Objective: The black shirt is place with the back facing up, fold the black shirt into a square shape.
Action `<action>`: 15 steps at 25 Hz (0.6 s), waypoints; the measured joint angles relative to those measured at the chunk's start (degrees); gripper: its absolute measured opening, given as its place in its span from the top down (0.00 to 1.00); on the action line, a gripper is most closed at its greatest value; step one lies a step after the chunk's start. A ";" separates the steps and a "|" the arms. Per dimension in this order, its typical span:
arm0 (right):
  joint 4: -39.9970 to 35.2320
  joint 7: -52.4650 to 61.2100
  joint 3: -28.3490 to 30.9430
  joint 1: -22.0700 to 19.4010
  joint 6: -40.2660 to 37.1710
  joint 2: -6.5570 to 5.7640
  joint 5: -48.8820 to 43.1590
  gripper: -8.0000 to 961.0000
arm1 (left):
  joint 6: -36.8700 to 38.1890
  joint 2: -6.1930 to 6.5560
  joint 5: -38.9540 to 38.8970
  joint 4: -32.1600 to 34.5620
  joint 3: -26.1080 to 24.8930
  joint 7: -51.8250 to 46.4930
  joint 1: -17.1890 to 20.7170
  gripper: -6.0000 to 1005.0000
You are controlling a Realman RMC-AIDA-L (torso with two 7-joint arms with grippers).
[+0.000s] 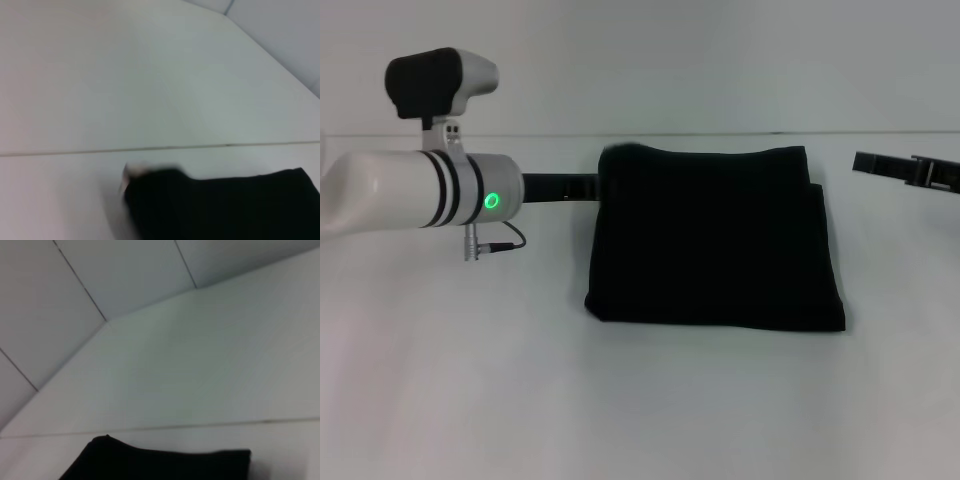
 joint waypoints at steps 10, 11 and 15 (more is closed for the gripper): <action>1.60 16.49 -0.13 2.38 -3.16 -3.93 -11.70 0.29 | 5.94 -0.50 -0.38 9.97 -2.34 -1.05 7.45 0.69; 2.86 17.38 -0.33 2.83 -3.77 -4.52 -12.03 0.29 | 7.17 -0.73 -0.39 11.06 -2.42 -0.90 8.13 0.65; 6.95 18.20 -0.81 4.33 -4.89 -5.62 -13.04 0.29 | 14.45 -2.38 -0.58 17.20 -2.46 1.08 11.57 0.45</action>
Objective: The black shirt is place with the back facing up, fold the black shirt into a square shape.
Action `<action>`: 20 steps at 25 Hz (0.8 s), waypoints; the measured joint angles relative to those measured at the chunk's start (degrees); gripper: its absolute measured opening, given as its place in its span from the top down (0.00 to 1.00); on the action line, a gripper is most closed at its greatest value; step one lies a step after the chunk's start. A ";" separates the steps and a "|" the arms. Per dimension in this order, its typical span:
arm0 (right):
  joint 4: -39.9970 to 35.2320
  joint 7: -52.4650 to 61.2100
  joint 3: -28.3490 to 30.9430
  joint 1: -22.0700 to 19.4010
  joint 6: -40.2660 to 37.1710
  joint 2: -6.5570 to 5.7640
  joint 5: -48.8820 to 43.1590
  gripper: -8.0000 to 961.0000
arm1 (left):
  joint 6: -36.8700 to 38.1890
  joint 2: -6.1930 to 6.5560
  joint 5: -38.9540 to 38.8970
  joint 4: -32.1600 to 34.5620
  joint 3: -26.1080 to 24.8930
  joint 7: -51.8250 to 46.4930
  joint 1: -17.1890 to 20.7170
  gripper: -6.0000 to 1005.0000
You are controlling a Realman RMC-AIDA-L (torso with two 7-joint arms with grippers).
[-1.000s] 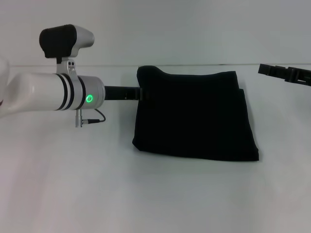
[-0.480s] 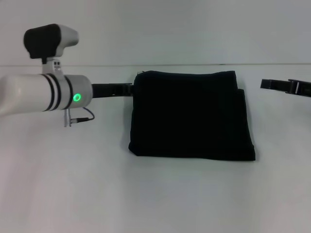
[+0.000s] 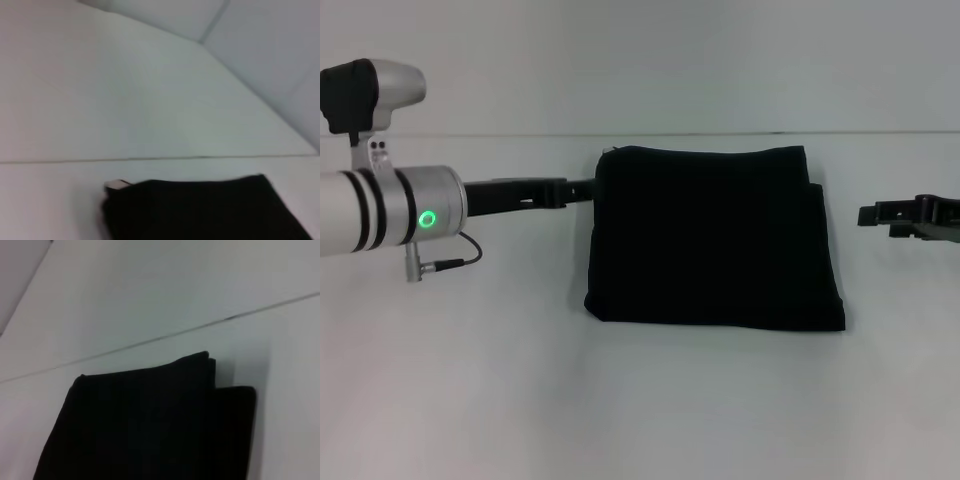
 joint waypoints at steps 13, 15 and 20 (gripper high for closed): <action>-0.69 -20.85 4.13 -3.62 -8.75 1.43 11.80 0.22 | 27.01 -0.27 -8.63 5.51 -11.75 13.95 5.48 0.19; -1.72 -25.31 4.91 -5.02 -12.15 2.08 14.57 0.21 | 29.85 -0.15 -9.13 5.63 -13.74 15.56 5.94 0.12; -9.49 -33.07 4.91 -9.13 -21.17 5.57 16.61 0.19 | 37.42 0.03 -9.14 6.50 -15.00 21.79 7.42 0.11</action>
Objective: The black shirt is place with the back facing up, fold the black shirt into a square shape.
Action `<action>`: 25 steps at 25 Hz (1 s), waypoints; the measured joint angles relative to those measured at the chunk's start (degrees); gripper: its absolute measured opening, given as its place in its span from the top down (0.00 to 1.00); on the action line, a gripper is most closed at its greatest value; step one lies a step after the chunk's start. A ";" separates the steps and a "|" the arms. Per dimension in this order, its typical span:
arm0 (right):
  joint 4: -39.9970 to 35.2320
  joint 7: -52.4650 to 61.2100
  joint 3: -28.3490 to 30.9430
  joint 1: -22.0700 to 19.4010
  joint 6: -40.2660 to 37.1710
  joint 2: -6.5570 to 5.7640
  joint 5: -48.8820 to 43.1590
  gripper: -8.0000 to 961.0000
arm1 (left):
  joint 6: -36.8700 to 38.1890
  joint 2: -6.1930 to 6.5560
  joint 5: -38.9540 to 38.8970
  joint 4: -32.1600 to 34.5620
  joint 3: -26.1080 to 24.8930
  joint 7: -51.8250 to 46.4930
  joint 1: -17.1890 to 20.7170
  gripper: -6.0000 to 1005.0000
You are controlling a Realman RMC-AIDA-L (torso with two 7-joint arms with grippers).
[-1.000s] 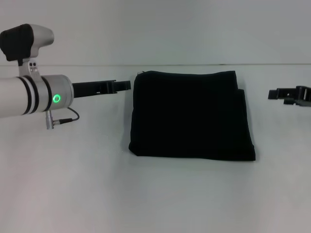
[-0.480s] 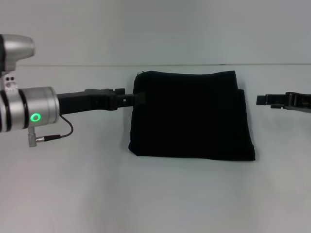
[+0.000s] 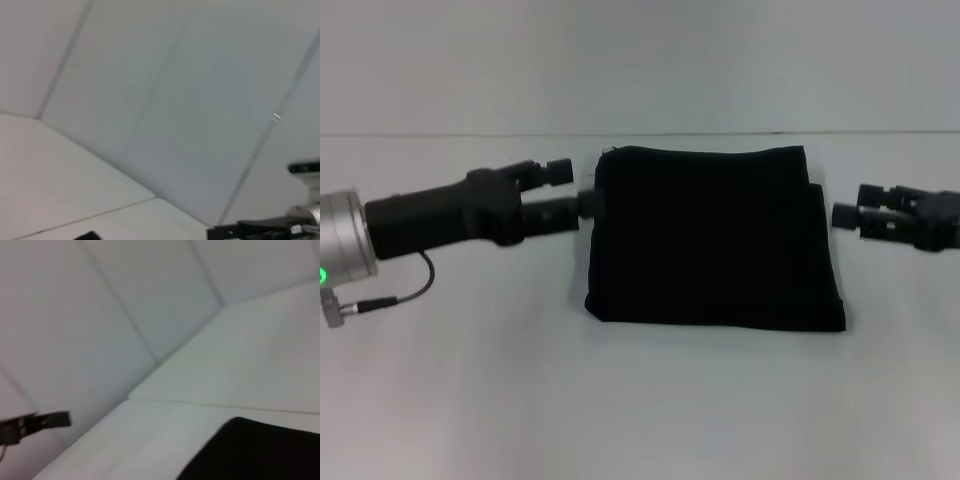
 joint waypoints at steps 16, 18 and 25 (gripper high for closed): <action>-14.32 4.87 -4.81 0.07 -4.43 3.24 -10.08 0.04 | 1.80 0.68 10.61 0.33 5.33 3.86 -3.05 0.12; -15.67 7.31 -4.77 0.22 -2.97 3.18 -10.39 0.04 | 0.67 0.68 10.70 0.26 5.43 3.62 -3.56 0.12; -16.67 12.65 -5.30 1.87 0.71 2.31 -14.74 0.04 | -7.27 1.28 12.07 -0.55 9.12 -0.54 -6.03 0.12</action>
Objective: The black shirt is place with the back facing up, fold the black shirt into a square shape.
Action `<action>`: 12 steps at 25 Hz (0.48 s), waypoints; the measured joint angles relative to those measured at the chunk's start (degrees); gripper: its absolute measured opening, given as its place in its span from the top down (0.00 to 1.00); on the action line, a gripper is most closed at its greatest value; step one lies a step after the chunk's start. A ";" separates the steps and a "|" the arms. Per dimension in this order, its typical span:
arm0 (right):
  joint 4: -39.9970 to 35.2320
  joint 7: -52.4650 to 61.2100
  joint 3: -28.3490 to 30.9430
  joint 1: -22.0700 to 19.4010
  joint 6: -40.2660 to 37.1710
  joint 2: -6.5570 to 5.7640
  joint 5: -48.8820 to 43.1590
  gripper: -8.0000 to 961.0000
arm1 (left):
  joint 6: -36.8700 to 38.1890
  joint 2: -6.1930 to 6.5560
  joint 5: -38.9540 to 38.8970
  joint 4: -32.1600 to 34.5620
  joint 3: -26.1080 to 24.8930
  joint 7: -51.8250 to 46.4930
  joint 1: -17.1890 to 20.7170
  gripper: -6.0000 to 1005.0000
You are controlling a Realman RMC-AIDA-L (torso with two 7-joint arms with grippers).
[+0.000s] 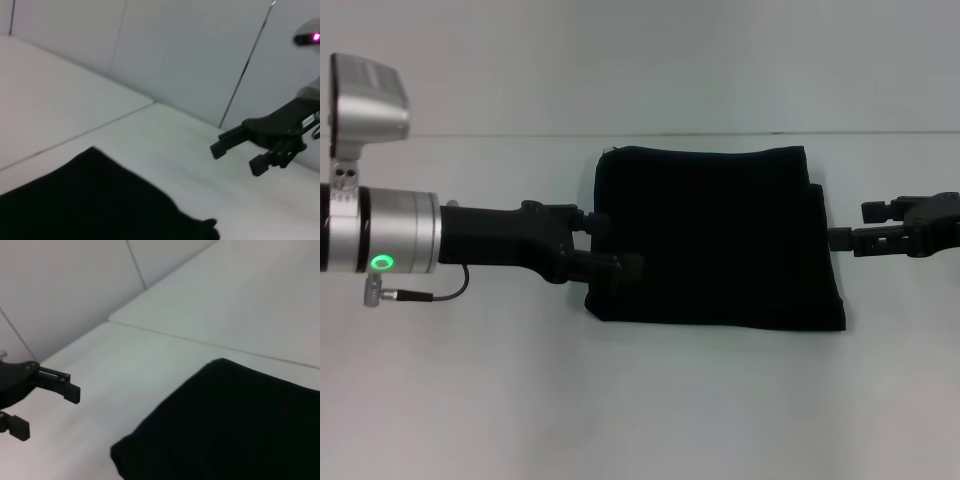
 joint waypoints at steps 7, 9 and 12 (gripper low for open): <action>0.01 0.79 0.42 0.60 0.42 0.52 -1.08 0.04 | -4.84 0.07 2.50 0.37 2.31 -5.20 -1.30 0.12; 0.01 0.94 0.44 0.61 0.42 0.56 -1.18 0.04 | -5.55 0.07 2.36 0.46 1.93 -5.99 -1.31 0.12; 0.05 1.29 0.46 0.60 0.42 0.55 -1.24 0.04 | -6.52 0.23 2.53 0.83 1.55 -7.63 -1.31 0.12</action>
